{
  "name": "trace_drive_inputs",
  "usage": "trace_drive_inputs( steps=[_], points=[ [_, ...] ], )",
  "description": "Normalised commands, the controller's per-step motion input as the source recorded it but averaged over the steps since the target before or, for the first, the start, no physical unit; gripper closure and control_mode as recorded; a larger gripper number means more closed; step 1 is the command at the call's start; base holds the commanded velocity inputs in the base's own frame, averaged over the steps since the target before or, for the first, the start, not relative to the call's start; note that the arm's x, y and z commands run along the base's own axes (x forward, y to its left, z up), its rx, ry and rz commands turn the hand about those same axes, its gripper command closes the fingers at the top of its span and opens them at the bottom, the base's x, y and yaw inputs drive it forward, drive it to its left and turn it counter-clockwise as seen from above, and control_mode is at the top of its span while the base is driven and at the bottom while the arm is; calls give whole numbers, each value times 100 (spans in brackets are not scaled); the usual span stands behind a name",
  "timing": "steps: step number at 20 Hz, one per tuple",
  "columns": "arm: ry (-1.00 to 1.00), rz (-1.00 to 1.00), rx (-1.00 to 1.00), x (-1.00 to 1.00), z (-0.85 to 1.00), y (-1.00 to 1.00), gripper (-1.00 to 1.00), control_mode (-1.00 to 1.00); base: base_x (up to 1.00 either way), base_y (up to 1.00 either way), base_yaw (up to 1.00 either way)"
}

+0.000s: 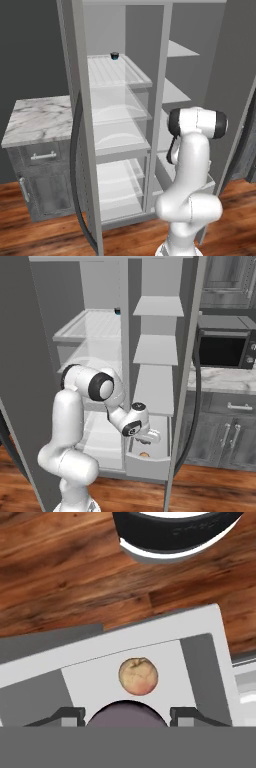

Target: Take the eggplant and peach from the fridge shelf and place them in the freezer drawer to begin freezing them.

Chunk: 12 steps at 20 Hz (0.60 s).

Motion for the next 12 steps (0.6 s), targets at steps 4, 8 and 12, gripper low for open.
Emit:
trace_drive_inputs(
  steps=[4, 8, 12],
  points=[
    [0, 0, 0, 4, -17, -4, 100, -100, 0, 0, 0],
    [0, 0, 0, 11, -31, 0, 100, -100, 0, 0, 0],
    [0, 0, 0, 21, -29, -4, 100, -100, 0, 0, 0]
  ],
)
